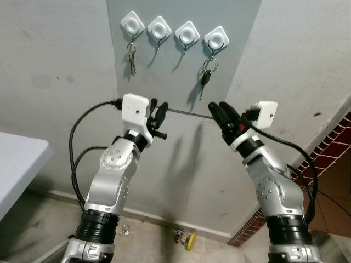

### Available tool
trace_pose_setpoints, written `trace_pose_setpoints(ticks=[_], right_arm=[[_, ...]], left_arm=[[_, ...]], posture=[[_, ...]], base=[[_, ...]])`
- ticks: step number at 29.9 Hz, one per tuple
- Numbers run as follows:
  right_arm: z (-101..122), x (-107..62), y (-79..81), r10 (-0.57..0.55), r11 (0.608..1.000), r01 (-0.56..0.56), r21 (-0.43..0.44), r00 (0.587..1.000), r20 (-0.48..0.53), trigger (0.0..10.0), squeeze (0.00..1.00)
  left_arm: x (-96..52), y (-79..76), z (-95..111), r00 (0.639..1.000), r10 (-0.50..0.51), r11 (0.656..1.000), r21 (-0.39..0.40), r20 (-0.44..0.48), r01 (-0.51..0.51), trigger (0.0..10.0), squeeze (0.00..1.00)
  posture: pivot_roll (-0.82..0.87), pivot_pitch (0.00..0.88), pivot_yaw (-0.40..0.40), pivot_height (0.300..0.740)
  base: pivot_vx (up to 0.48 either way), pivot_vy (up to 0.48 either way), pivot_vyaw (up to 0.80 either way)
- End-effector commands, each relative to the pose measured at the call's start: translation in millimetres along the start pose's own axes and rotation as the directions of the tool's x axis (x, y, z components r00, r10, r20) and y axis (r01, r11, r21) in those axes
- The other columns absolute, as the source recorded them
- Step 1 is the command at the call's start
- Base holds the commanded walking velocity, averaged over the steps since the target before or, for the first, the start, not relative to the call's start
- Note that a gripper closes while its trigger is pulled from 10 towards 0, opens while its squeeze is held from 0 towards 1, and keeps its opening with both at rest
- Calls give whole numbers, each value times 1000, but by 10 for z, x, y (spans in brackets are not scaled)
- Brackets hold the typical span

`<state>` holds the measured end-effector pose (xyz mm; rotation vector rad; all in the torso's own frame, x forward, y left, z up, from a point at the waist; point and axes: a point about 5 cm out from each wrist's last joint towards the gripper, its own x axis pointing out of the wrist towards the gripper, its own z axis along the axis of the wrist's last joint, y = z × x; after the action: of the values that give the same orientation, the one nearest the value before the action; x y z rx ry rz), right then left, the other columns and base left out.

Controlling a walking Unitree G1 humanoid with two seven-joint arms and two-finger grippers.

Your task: Hang keys on a hook

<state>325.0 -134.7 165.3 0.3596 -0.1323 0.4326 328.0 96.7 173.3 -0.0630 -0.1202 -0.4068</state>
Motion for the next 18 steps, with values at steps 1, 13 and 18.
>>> trace_pose_setpoints(ticks=[1, 13, 18], right_arm=[[-42, -74, -19, -64, 997, 64, -37, 998, -1, 10000, 1000], [-292, -443, -57, -182, 982, 180, -64, 983, -20, 10000, 1000], [-336, -605, -106, -233, 969, 229, -91, 972, -26, 10000, 1000]], left_arm=[[-26, -5, -92, 1000, 17, 1000, -18, -26, -17, 10000, 0], [-219, 96, -376, 994, 40, 995, -85, -102, -49, 10000, 0], [-351, 191, -431, 993, 49, 987, -147, -108, -65, 10000, 0]], posture=[[-54, 0, -64, 740], [-97, 0, -27, 740], [-111, 0, -11, 740]], base=[[0, 0, 0], [0, 0, 0], [0, 0, 0]])
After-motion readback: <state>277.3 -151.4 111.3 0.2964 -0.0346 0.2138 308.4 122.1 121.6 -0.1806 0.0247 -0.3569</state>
